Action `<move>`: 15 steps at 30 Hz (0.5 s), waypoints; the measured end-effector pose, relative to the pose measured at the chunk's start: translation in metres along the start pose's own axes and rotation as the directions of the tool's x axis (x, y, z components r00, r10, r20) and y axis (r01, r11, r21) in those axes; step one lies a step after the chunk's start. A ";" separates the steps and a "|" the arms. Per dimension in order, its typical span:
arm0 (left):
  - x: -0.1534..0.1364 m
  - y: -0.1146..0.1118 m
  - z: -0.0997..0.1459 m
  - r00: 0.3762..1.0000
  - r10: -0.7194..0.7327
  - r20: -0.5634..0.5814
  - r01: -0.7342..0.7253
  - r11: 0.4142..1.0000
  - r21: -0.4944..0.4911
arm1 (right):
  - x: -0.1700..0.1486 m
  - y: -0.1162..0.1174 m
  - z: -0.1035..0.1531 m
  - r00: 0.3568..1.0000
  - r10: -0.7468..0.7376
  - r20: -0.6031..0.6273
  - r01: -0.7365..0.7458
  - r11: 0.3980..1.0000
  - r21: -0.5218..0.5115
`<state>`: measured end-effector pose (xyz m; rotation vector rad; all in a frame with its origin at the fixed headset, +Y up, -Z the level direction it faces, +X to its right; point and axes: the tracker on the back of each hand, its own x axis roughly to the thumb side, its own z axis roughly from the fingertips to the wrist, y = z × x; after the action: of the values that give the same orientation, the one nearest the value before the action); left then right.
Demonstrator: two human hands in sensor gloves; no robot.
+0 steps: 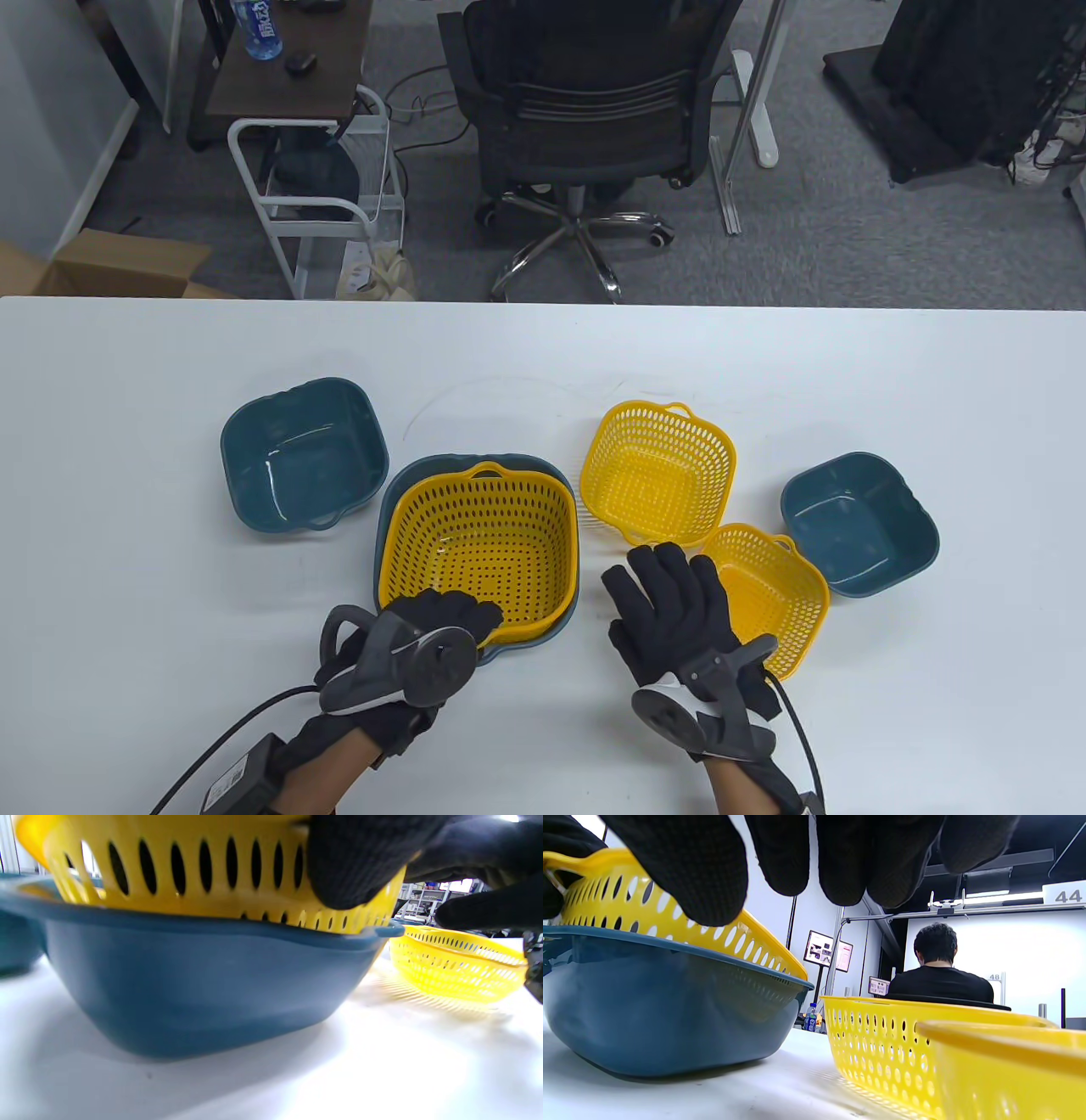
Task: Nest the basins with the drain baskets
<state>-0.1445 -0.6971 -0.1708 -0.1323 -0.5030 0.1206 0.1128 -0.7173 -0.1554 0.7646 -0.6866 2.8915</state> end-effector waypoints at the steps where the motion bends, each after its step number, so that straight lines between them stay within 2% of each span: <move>1: -0.004 0.000 0.001 0.999 0.047 -0.007 -0.047 0.999 -0.019 | 0.000 0.000 0.000 1.000 -0.005 -0.002 0.005 1.000 0.001; 4: -0.011 0.002 0.004 0.990 0.141 0.005 -0.140 0.985 -0.100 | 0.000 0.001 0.000 1.000 -0.011 -0.005 0.012 1.000 0.011; 7: -0.016 0.003 0.007 0.980 0.193 0.057 -0.184 0.974 -0.135 | 0.000 0.000 -0.001 1.000 -0.018 -0.007 0.018 1.000 0.019; 10: -0.024 0.006 0.013 0.977 0.207 0.052 -0.203 0.977 -0.071 | -0.005 -0.006 -0.001 0.999 -0.030 -0.023 0.030 1.000 0.003; 15: -0.052 0.016 0.033 0.986 0.162 -0.028 -0.157 0.978 0.135 | -0.030 -0.031 0.003 0.988 -0.092 -0.123 0.086 0.995 -0.058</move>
<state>-0.2066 -0.6857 -0.1692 -0.0450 -0.4436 0.3076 0.1461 -0.6891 -0.1555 0.5853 -0.6927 2.7999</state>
